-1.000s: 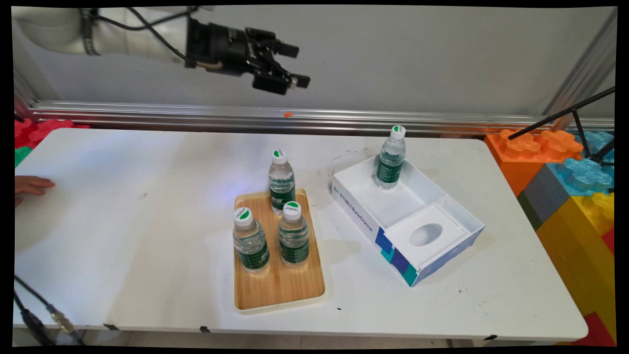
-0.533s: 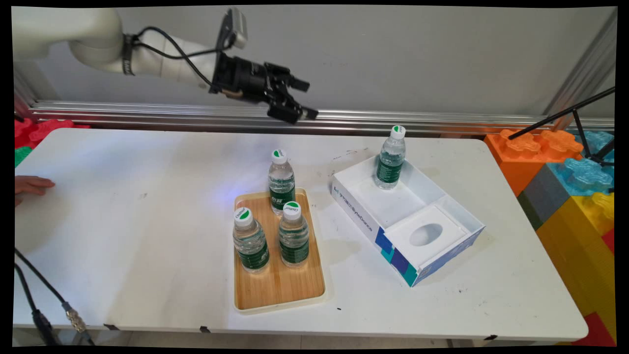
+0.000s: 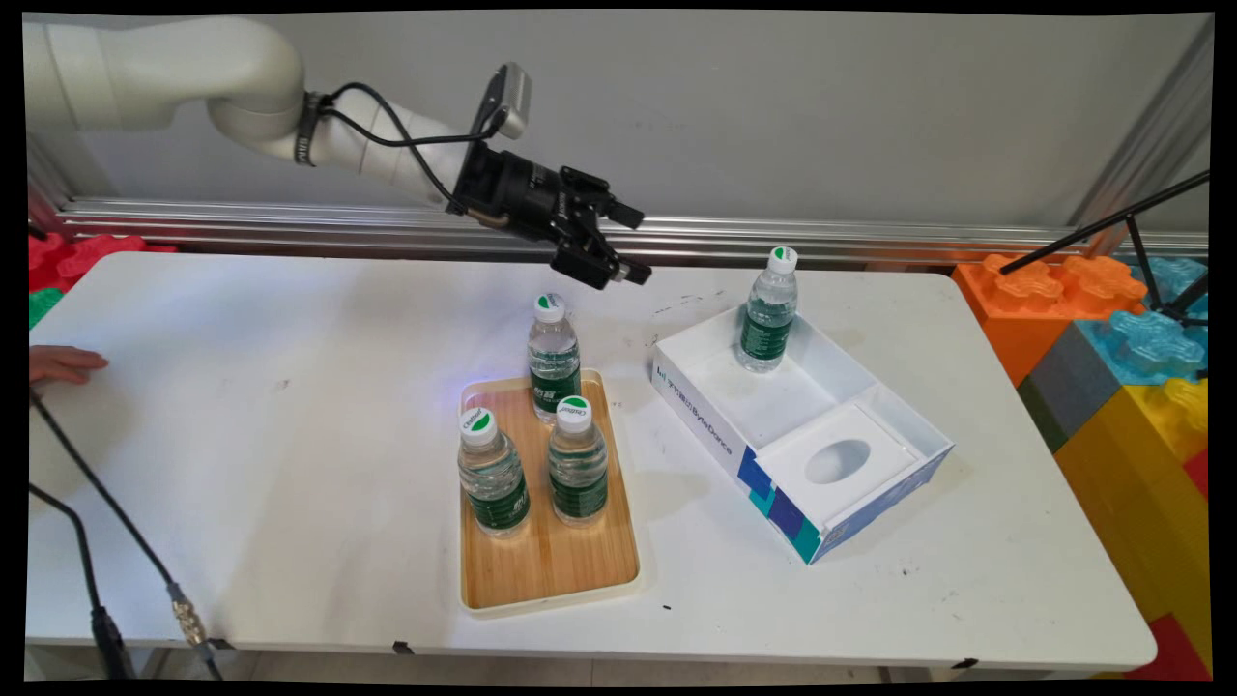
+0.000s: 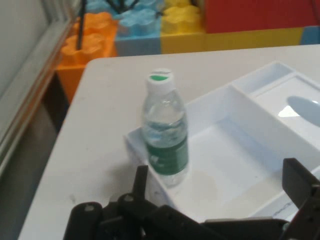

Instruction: Pick up the green bottle from the white box

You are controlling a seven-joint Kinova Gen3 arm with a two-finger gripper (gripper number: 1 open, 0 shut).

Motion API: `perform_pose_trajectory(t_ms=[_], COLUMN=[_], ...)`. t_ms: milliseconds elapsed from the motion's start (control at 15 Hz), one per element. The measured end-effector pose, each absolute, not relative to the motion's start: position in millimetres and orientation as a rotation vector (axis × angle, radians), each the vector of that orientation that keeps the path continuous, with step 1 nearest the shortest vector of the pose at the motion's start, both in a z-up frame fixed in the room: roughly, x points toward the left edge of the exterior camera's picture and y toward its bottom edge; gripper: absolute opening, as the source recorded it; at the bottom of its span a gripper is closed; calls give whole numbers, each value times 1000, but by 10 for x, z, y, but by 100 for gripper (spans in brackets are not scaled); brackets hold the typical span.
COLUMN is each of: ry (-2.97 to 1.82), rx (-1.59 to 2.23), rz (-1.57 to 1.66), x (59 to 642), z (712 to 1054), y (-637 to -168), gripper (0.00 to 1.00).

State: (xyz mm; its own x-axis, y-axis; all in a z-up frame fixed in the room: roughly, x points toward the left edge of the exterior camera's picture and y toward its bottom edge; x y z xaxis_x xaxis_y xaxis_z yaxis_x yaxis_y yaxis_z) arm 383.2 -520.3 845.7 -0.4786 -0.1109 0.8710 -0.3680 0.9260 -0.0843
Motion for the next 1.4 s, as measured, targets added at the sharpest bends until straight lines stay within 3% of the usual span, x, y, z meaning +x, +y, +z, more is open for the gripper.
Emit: perform_pose_trajectory(t_ms=[1400], ry=[-2024], rx=[74], rz=[239], x=[3666], z=[8455], y=[-6139], gripper=[100])
